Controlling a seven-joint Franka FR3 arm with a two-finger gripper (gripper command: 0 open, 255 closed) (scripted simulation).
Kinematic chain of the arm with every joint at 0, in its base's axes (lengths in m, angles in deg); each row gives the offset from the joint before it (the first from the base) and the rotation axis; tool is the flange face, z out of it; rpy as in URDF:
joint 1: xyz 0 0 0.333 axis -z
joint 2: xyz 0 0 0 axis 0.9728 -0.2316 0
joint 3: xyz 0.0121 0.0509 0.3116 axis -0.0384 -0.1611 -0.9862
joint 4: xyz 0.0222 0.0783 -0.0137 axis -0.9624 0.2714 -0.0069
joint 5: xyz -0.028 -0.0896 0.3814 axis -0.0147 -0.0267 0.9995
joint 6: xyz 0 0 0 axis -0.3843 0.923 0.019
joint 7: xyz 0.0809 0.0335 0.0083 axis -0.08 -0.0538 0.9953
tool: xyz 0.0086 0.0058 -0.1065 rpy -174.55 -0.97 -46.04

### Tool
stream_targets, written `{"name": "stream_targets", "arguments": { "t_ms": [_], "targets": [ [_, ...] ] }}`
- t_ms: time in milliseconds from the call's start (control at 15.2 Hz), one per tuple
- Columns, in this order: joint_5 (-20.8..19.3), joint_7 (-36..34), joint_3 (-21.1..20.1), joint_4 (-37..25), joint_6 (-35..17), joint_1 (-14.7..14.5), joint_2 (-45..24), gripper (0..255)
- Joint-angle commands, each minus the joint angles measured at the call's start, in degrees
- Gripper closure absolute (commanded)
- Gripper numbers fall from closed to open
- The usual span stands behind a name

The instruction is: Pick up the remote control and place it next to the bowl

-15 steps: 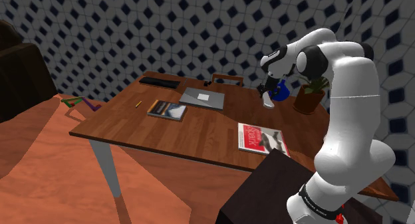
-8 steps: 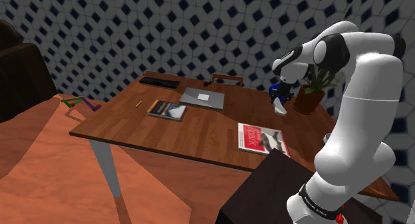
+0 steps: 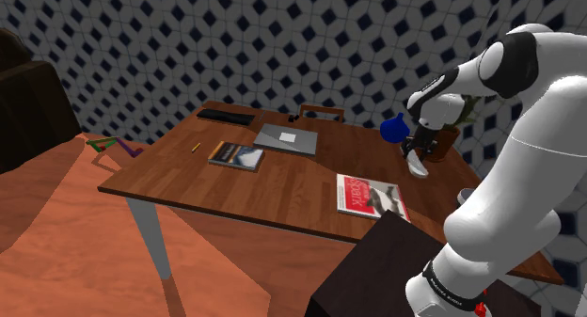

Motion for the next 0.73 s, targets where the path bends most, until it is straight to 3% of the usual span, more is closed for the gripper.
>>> {"name": "stream_targets", "arguments": {
  "t_ms": [0,594,660],
  "targets": [
    [-1.5,1.6,1.4,3.1,-0.9,1.0,2.5,255],
    [-11.4,7.1,8.0,15.1,-3.4,7.1,14.1,255],
    [-10.7,7.7,8.1,15.3,-4.2,7.0,13.4,255]
  ]
}}
